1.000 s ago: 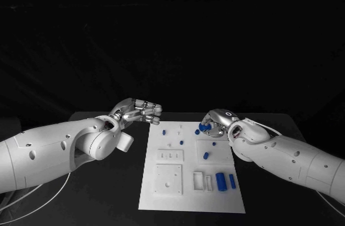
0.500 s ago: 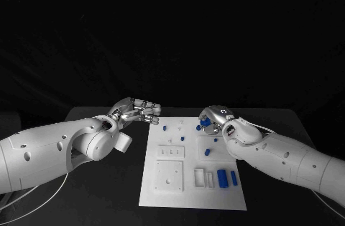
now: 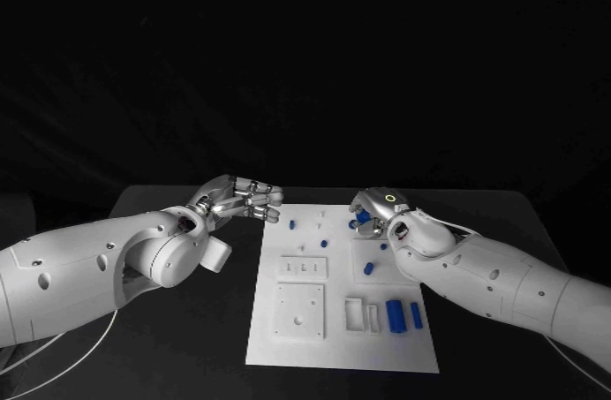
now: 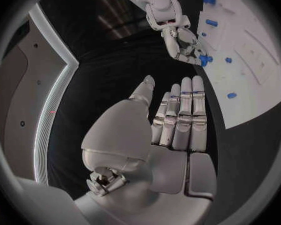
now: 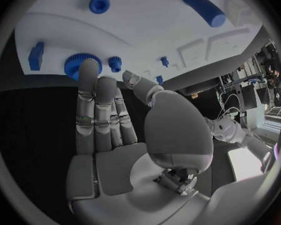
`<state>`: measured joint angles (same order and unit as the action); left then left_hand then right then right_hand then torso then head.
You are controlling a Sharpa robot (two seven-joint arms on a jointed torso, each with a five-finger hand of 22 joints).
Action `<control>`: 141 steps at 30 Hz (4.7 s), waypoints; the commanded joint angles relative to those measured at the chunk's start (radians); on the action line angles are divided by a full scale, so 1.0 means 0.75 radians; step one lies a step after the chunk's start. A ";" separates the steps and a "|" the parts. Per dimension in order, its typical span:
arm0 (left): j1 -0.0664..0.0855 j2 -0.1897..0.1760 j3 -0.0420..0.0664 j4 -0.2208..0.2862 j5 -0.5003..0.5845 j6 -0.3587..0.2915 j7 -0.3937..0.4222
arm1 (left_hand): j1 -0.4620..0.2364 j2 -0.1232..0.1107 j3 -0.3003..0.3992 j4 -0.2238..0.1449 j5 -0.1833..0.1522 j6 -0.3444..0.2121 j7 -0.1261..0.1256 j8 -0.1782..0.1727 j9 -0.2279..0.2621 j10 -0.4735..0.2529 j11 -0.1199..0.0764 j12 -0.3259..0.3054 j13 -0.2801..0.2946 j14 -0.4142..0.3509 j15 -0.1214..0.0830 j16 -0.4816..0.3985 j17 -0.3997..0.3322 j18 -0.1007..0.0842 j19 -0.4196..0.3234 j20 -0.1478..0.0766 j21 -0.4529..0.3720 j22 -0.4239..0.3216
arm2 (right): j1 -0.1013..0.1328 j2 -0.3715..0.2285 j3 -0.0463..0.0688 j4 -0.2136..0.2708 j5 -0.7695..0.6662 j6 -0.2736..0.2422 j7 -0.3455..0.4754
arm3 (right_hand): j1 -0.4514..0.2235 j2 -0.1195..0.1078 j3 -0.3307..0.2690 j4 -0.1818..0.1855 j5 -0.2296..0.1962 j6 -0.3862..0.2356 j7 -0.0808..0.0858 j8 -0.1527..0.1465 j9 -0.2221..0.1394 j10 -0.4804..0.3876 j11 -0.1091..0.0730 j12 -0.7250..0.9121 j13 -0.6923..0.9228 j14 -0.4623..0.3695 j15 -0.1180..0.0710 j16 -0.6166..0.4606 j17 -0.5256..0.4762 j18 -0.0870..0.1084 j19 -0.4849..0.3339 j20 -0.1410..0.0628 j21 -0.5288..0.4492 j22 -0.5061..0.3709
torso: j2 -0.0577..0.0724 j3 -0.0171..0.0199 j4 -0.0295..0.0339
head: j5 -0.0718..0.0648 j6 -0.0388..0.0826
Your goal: Assemble the parts on the task board
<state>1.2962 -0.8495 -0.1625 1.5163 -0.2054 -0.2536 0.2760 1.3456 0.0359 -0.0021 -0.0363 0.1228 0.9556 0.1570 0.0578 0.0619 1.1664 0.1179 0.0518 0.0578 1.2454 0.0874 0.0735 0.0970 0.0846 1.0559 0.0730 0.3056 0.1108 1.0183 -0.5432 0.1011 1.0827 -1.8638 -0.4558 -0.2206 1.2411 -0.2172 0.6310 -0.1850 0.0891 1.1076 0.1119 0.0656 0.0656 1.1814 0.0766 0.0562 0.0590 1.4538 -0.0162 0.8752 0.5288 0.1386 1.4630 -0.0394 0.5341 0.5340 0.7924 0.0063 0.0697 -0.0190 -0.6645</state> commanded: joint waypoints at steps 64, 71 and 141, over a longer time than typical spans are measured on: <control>0.002 0.008 0.002 -0.043 -0.010 0.044 -0.026 | -0.002 0.009 -0.023 -0.006 -0.018 -0.016 -0.002 0.004 0.000 -0.015 0.001 0.008 0.001 0.005 0.002 0.002 0.003 -0.009 -0.010 0.001 0.012 -0.015 | 0.033 0.104 -0.002 0.033 -0.092 -0.086 -0.094 | 0.066 0.123 0.027 -0.116 -0.026 0.191 -0.040 -0.002 0.015 0.260 -0.069 0.005 0.012 -0.014 -0.055 0.006 0.013 -0.043 -0.047 -0.057 0.274 0.678 | 0.063 -0.0068 0.0231 | -0.008 0.047; 0.002 0.019 0.003 -0.049 -0.010 0.049 -0.026 | -0.002 0.009 -0.023 -0.006 -0.018 -0.016 -0.002 0.004 0.000 -0.015 0.001 0.008 0.001 0.005 0.002 0.002 0.003 -0.009 -0.010 0.001 0.012 -0.015 | 0.038 0.160 0.003 -0.021 -0.092 -0.095 -0.090 | 0.066 0.119 0.027 -0.118 -0.022 0.186 -0.038 -0.003 0.013 0.254 -0.067 0.004 0.011 -0.014 -0.053 0.006 0.014 -0.043 -0.039 -0.055 0.243 0.712 | 0.065 -0.0082 0.0249 | -0.010 0.051; 0.005 0.042 0.006 -0.068 -0.012 0.059 -0.036 | -0.003 0.013 -0.028 -0.006 -0.019 -0.027 -0.001 0.003 -0.001 -0.018 0.002 0.008 0.001 0.002 0.003 0.002 0.003 -0.009 -0.014 0.002 0.020 -0.025 | 0.051 0.237 0.004 -0.140 0.031 -0.208 -0.044 | 0.027 -0.013 -0.124 -0.014 -0.051 -0.060 0.006 -0.005 -0.003 -0.123 0.028 0.003 0.001 -0.011 0.008 -0.085 -0.040 0.023 0.024 0.009 -0.238 0.693 | 0.109 -0.0201 0.0494 | -0.028 0.092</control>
<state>1.2984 -0.8191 -0.1594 1.4644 -0.2115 -0.2232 0.2450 1.3459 0.0357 -0.0195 -0.0410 0.1112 0.9412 0.1570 0.0577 0.0617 1.1604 0.1191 0.0551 0.0572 1.2453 0.0875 0.0735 0.0985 0.0848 1.0524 0.0768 0.3172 0.0929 1.0567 -0.3637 0.1039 0.9729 -1.8732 -0.5741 -0.2828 1.2547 -0.2274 0.5481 -0.1981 0.0543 1.0678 0.1143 0.0657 0.0641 1.0931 0.0966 0.0608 0.0609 1.4460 -0.0172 0.8152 0.4998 0.1423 1.4661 -0.0395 0.3651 1.0603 0.8735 -0.0091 0.1061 -0.0394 -0.5964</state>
